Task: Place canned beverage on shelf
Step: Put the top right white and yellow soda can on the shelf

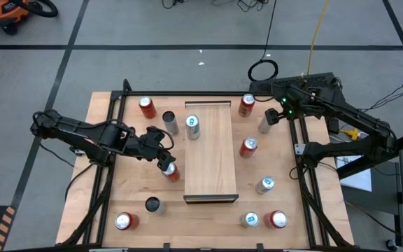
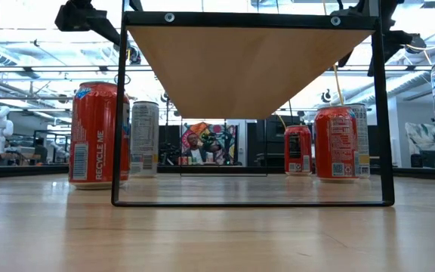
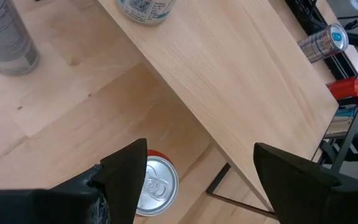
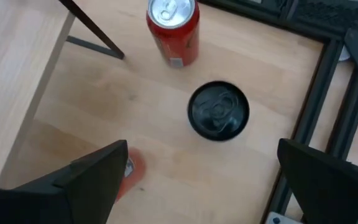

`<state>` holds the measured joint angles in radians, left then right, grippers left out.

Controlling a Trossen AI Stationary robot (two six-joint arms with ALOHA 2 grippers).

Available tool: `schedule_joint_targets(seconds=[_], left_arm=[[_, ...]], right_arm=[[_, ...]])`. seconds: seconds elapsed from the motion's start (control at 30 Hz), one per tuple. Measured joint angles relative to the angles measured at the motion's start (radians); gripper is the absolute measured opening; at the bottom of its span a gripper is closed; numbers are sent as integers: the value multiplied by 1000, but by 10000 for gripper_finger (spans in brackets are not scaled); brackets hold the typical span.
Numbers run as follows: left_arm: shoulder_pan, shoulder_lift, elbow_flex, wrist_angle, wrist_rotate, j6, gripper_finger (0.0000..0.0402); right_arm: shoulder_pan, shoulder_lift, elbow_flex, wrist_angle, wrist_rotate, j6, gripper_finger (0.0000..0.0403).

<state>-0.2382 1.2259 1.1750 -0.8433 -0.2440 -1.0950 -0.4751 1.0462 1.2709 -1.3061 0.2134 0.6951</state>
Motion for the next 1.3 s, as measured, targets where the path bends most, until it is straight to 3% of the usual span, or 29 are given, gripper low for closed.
schedule_joint_targets(seconds=[0.43,0.93,1.1,1.3], left_arm=[[0,0,0,-3,-4,3,297],[0,0,15,1,-9,0,297],[0,0,62,91,2,3,297],[0,-4,101,104,-57,4,297]], right_arm=[[-17,1,0,8,-18,-48,400],[-63,87,-27,8,-32,-162,400],[-63,94,-27,76,-4,-241,400],[-62,84,-27,200,-9,-266,400]])
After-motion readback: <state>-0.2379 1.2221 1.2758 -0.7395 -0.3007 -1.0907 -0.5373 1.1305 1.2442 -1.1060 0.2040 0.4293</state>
